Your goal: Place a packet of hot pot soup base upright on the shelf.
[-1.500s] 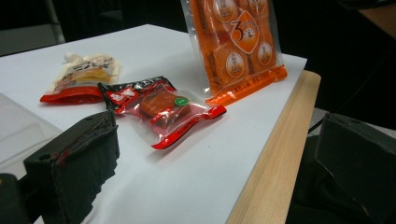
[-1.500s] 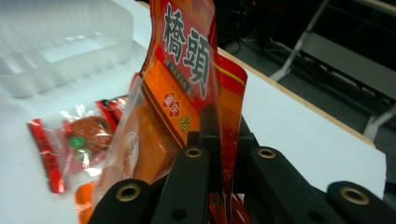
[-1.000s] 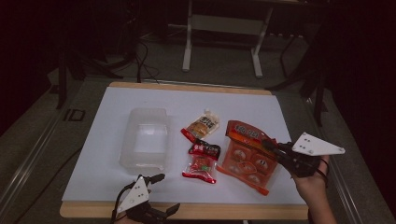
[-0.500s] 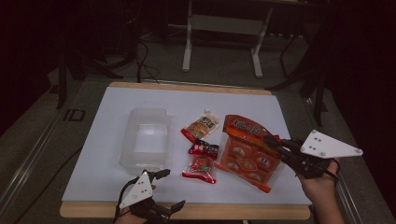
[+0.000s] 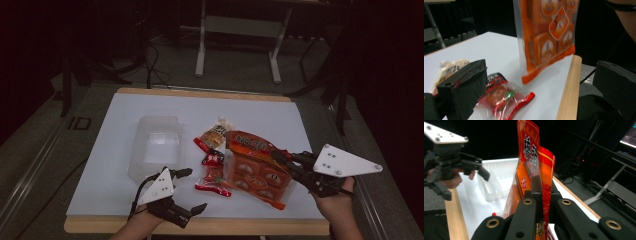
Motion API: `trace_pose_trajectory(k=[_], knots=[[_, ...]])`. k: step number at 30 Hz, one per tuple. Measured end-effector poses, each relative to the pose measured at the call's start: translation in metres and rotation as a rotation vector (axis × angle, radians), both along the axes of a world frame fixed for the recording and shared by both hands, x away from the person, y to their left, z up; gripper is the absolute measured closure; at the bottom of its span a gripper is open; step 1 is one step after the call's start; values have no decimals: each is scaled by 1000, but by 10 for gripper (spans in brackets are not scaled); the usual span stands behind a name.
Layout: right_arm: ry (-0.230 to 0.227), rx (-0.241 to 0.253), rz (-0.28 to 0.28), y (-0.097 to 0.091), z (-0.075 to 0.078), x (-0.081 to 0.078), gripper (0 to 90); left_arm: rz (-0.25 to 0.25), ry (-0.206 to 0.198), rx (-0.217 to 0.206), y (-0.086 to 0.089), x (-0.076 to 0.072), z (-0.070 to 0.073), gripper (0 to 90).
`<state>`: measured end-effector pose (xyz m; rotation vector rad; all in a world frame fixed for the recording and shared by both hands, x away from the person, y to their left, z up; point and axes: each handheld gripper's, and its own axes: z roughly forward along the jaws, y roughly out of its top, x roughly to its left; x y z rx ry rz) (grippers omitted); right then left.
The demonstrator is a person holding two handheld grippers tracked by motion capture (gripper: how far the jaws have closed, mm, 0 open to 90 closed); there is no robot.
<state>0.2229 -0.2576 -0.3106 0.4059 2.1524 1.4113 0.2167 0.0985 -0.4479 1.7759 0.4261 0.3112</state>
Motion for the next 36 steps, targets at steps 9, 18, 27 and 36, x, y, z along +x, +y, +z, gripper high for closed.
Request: trace_pose_trajectory(k=[9, 18, 27, 36], knots=[[-1, -2, 48, 13, 4, -4, 895, -49, 2, -29, -5, 20, 19, 2], [4, -6, 92, 27, 5, -6, 894, -97, -21, -40, -20, 31, 33, 13], [6, -3, 128, 37, 4, -9, 894, -140, -59, -36, -33, 34, 40, 146], [3, 3, 154, 42, 5, -11, 894, -259, -40, -48, -38, 40, 37, 382]])
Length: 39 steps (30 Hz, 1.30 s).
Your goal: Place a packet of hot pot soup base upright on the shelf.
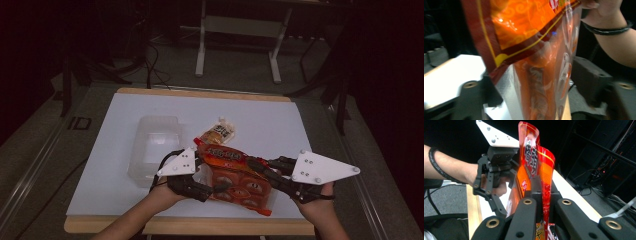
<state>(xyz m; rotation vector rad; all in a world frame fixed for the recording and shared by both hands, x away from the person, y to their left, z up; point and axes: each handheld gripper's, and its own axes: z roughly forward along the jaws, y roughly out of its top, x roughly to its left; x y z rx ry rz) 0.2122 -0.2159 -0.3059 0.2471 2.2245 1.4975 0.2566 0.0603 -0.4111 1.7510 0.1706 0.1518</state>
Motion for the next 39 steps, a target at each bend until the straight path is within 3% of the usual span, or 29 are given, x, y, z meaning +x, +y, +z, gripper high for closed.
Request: trace_pose_trajectory(k=[3, 11, 14, 20, 24, 31, 34, 39], knots=[[-1, -4, 4, 1, 0, -1, 894, -34, 13, -3, 0, 2, -1, 471], [4, -7, 2, 1, -3, 1, 894, -61, 43, -9, -4, 3, -5, 635], [2, -14, 1, 0, -4, 2, 892, -61, 24, -8, -5, 2, -6, 696], [21, -24, -4, -2, -8, 7, 884, -49, 21, 11, -4, 2, -8, 711], [35, -6, 3, -3, -9, 9, 877, -43, 19, 14, -3, 1, -5, 713], [20, 27, 0, -4, -4, 8, 839, -15, -6, 10, -1, -1, 5, 715], [9, 44, -15, -6, -2, 8, 780, 13, -19, 16, -1, -2, 9, 715], [-14, 65, -60, -10, -1, 8, 605, 36, -26, 34, 0, -3, 12, 715]])
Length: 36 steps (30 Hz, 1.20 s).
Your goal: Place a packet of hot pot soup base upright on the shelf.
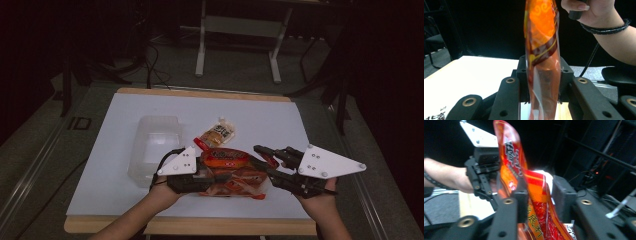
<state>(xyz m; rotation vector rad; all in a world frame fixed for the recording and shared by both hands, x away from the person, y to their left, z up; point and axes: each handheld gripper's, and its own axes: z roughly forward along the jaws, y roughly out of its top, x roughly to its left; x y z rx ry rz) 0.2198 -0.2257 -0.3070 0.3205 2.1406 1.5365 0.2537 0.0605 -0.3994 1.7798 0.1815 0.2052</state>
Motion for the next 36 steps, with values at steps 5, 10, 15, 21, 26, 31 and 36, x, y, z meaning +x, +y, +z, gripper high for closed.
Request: trace_pose_trajectory(k=[5, 10, 15, 21, 26, 31, 36], knots=[[-25, 61, -53, -9, 3, 0, 410, 26, -4, -8, 4, 1, 2, 715], [-35, 94, -94, -18, 4, -1, 265, 78, -9, -51, 14, 5, 8, 715], [8, 103, -113, -24, -4, 3, 152, 131, -23, -82, 28, 9, 16, 715], [37, 132, -106, -28, -12, 6, 122, 192, -42, -119, 45, 14, 24, 715], [37, 150, -98, -31, -15, 6, 112, 244, -55, -143, 60, 21, 29, 715], [37, 135, -112, -33, -19, 6, 111, 308, -70, -156, 76, 29, 32, 715], [50, 131, -121, -35, -25, 9, 111, 387, -88, -163, 90, 37, 32, 715]])
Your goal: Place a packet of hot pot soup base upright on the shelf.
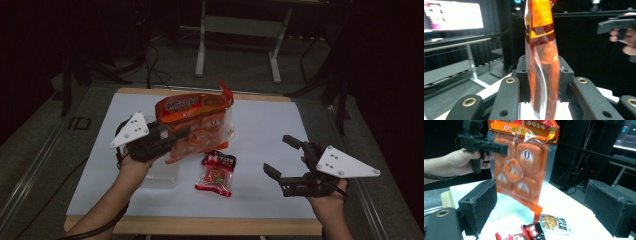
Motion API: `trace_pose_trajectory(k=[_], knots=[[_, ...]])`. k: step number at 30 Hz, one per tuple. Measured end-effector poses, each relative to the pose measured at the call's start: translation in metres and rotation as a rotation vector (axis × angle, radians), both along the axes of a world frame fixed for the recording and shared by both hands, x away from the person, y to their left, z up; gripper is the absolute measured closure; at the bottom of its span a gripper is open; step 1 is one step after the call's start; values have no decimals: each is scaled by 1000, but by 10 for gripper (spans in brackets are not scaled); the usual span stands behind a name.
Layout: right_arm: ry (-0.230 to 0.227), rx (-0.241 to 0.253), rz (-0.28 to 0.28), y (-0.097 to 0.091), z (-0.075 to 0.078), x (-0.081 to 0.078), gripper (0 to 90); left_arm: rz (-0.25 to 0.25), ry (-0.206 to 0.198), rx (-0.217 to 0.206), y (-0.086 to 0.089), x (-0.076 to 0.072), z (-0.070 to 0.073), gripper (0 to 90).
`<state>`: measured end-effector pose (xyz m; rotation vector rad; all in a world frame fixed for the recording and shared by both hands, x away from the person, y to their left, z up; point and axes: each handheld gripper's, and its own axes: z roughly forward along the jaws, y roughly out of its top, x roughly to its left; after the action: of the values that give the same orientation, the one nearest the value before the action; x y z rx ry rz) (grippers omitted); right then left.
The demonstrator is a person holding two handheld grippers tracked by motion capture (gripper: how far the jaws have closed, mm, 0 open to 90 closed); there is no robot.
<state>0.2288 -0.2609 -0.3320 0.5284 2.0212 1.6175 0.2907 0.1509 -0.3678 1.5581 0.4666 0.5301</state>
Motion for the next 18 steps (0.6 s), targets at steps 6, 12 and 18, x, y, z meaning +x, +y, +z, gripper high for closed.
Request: trace_pose_trajectory(k=[6, 12, 18], knots=[[19, -16, 14, 2, -9, 3, 125, 76, -8, -30, 14, 9, -4, 715], [26, -23, 38, 3, -10, 4, 130, 151, -23, -80, 32, 21, -12, 714], [33, -54, 35, 5, -15, 5, 131, 197, 0, -107, 49, 38, -25, 715]])
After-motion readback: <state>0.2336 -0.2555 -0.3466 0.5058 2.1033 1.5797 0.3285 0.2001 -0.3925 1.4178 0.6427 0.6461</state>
